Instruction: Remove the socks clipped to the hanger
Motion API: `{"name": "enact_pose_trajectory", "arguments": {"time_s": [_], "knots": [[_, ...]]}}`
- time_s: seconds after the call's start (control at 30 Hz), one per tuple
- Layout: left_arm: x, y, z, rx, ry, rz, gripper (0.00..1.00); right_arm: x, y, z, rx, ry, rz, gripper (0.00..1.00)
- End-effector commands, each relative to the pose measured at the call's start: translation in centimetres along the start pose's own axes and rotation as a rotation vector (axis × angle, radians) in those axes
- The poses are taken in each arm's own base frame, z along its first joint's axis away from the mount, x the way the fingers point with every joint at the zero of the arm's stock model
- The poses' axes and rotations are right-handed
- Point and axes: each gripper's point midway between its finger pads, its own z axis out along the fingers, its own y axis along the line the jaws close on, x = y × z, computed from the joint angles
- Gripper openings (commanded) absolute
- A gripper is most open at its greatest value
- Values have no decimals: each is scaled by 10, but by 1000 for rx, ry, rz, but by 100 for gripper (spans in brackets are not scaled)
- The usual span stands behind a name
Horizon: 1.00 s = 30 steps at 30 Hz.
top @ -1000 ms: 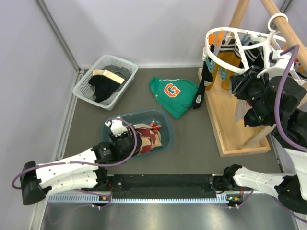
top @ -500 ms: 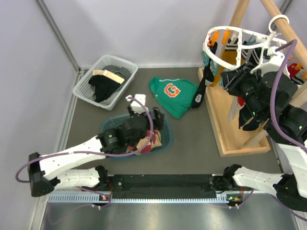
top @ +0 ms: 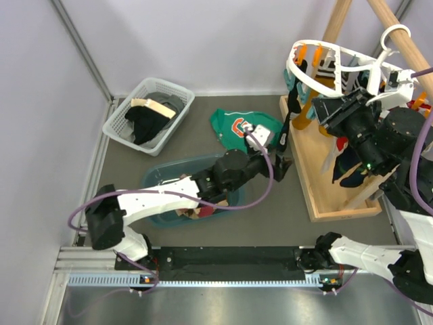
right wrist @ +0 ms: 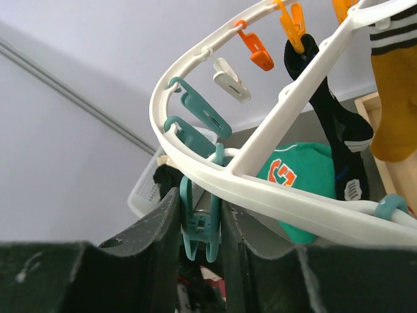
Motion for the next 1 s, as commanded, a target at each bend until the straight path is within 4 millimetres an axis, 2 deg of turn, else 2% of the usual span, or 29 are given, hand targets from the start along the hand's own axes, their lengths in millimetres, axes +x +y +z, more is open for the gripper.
{"name": "enact_pose_trajectory", "arguments": {"time_s": [0.0, 0.03, 0.07, 0.13, 0.17, 0.2, 0.47, 0.5, 0.57, 0.6, 0.73, 0.83, 0.9, 0.93, 0.97], "knots": [[-54, -55, 22, 207, -177, -13, 89, -8, 22, -5, -102, -10, 63, 2], [-43, -58, 30, 219, -160, -14, 89, -8, 22, -5, -103, -10, 65, 2], [-52, -65, 34, 241, -178, -19, 90, -9, 23, -6, -106, -11, 69, 2], [-41, -75, 44, 278, -158, -18, 90, -10, 24, -7, -113, -12, 76, 2], [-47, -80, 47, 293, -170, -21, 91, -11, 25, -8, -120, -14, 81, 2], [-38, -84, 53, 310, -154, -17, 91, -10, 25, -8, -120, -12, 87, 2], [-20, -107, 69, 389, -143, -43, 92, -5, 23, -9, -123, -10, 117, 1], [-10, -108, 74, 392, -127, -46, 92, -6, 24, -9, -127, -14, 124, 1], [-12, -110, 81, 385, -132, -53, 92, -5, 24, -9, -129, -14, 130, 1], [-6, -110, 86, 380, -123, -52, 92, -6, 25, -9, -133, -16, 137, 1], [-11, -104, 96, 330, -151, -60, 89, -7, 28, -10, -147, -13, 145, 1], [-16, -107, 96, 344, -173, -58, 71, -6, 26, -10, -140, -10, 141, 2], [-22, -109, 94, 355, -188, -54, 41, -5, 24, -11, -133, -8, 140, 5], [-22, -109, 94, 358, -189, -46, 32, -4, 23, -12, -135, -5, 139, 6], [-20, -109, 94, 361, -184, -43, 12, -2, 21, -13, -132, -4, 137, 8]]}}
